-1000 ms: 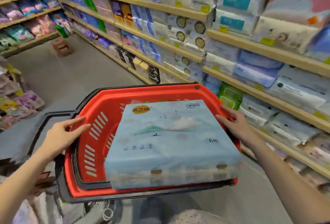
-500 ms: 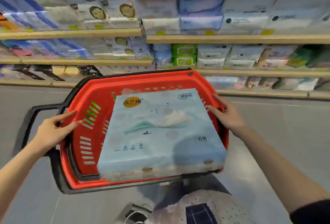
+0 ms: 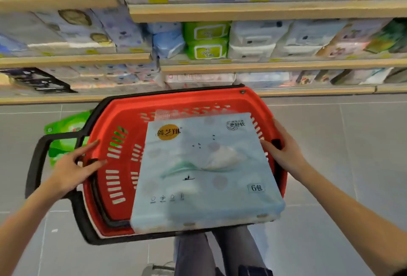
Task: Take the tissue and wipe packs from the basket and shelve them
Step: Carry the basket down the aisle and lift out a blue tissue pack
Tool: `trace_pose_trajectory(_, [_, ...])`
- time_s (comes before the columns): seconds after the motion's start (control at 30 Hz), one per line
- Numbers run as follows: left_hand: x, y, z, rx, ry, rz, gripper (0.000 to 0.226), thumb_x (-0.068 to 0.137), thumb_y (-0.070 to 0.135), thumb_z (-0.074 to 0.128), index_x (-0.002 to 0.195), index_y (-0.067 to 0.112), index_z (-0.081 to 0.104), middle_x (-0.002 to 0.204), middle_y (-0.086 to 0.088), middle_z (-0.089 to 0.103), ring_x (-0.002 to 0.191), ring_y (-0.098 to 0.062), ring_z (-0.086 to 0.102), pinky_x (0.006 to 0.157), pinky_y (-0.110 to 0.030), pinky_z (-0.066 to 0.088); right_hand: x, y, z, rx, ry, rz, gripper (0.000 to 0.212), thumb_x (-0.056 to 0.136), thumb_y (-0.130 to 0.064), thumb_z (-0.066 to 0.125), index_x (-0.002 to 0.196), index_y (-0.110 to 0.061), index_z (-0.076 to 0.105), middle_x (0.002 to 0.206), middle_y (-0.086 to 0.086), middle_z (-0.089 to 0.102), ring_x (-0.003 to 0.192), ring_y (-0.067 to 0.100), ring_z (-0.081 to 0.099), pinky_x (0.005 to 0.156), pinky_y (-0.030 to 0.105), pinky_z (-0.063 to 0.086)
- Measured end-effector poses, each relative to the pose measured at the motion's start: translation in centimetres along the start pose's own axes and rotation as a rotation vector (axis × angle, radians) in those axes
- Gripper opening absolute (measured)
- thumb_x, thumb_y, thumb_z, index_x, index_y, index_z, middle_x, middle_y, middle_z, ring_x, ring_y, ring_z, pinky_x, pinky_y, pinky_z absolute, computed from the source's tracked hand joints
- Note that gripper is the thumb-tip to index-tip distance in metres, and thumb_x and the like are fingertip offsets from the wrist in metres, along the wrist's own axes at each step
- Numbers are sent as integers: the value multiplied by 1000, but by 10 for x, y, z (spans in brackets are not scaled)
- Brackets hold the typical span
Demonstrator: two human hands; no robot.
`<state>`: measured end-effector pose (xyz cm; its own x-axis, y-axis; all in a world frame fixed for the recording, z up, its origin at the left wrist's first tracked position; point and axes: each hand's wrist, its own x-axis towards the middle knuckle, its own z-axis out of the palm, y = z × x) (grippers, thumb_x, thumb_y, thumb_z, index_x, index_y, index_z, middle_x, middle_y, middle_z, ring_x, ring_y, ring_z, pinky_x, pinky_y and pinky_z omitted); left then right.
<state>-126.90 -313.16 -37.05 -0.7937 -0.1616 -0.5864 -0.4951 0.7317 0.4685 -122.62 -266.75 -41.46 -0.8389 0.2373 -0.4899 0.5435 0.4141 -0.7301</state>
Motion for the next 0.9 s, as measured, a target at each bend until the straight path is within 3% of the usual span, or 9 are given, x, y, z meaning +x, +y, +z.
trace_pose_trajectory(0.1, [67,-11,14,74,-28,8,70,53,41,82,112,59,50,117,-3,64,106,-19,58,97,-37,43,47,24,25,-25,25,15,71,82,-17,66,142,-26,30,119,-15,49,108,5,50,91,20,36])
trace_pose_trajectory(0.2, [134,-27,36,109,-42,22,70,50,38,82,98,72,45,121,-1,61,109,-17,55,96,-33,39,94,47,52,7,32,46,73,81,-19,67,141,-33,29,118,-16,53,107,7,53,95,24,38])
trace_pose_trajectory(0.3, [196,-48,64,103,-22,24,68,40,58,71,102,70,45,118,5,60,110,-18,55,97,-35,40,140,66,81,2,51,48,74,81,-15,66,142,-32,27,113,-21,50,103,6,52,91,21,37])
trace_pose_trajectory(0.37, [227,-59,85,78,-7,46,67,38,61,68,99,73,43,115,7,58,107,-17,55,97,-36,41,168,80,97,-27,63,36,76,81,-13,67,142,-31,26,115,-18,48,104,5,50,91,21,36])
trace_pose_trajectory(0.53, [289,-72,136,78,56,125,70,63,30,83,93,76,38,120,-5,62,102,-31,60,93,-41,46,227,116,127,-78,78,5,78,81,-8,65,143,-33,25,112,-9,54,101,9,53,91,24,39])
trace_pose_trajectory(0.63, [317,-82,156,89,95,173,70,66,31,80,100,74,36,126,-4,60,108,-28,59,96,-42,46,249,134,135,-106,107,3,80,80,-13,66,141,-42,24,113,-2,61,100,17,59,91,29,45])
trace_pose_trajectory(0.77, [334,-88,165,86,140,219,73,68,32,78,106,75,32,128,-5,55,97,-22,58,89,-37,46,263,143,139,-138,167,-19,80,79,-20,67,136,-52,22,114,6,64,101,25,61,91,33,46])
trace_pose_trajectory(0.9, [334,-85,160,104,74,250,78,67,36,79,119,68,30,130,-9,52,114,-27,52,97,-43,43,262,138,138,-190,148,0,80,81,-23,67,140,-47,19,102,12,64,93,31,59,81,33,45])
